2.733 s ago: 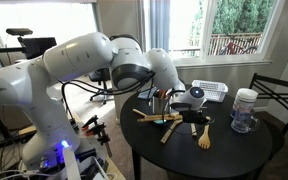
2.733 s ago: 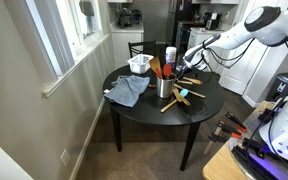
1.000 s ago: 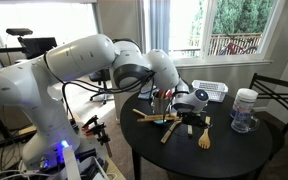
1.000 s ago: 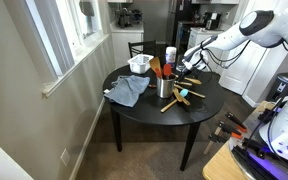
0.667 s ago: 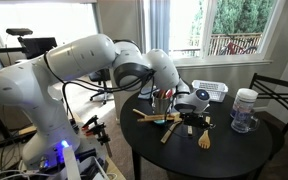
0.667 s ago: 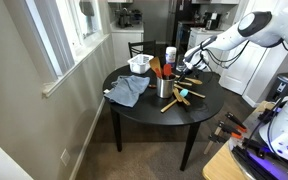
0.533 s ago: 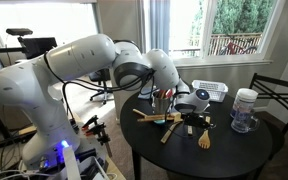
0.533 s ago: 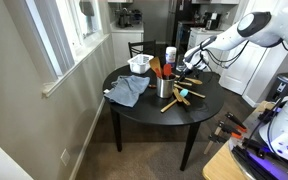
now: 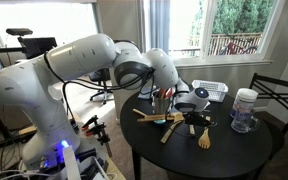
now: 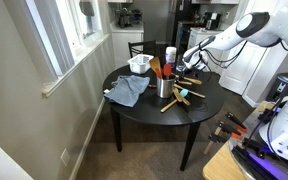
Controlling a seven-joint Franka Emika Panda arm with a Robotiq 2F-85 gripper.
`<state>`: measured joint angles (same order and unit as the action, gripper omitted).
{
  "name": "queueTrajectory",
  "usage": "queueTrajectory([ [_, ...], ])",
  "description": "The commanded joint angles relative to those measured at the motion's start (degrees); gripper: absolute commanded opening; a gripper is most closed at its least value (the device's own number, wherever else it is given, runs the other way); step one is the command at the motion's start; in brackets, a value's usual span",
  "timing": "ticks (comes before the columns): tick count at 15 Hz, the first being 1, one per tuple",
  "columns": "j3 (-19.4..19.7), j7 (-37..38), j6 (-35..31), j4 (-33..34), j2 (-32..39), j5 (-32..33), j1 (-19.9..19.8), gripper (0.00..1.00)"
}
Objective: Put the spoon into the bucket
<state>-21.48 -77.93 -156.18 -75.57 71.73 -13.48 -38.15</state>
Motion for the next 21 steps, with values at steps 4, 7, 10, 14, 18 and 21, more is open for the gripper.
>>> queueTrajectory([
  [4,0.82,1.56,-0.71,-0.9,-0.89,-0.38,0.99,0.13],
  [7,0.41,1.26,-1.03,-1.48,-1.34,-0.57,0.59,0.13],
  [10,-1.42,0.01,-4.11,-4.51,-3.78,-0.98,-0.87,0.13],
  [14,-2.63,0.64,-7.78,-6.25,-5.99,-0.39,-1.12,0.13],
  [18,-4.13,0.64,-9.74,-8.01,-7.84,-0.43,-1.8,0.12],
  [21,-5.85,0.69,-12.09,-9.79,-9.15,-0.25,-2.57,0.11],
])
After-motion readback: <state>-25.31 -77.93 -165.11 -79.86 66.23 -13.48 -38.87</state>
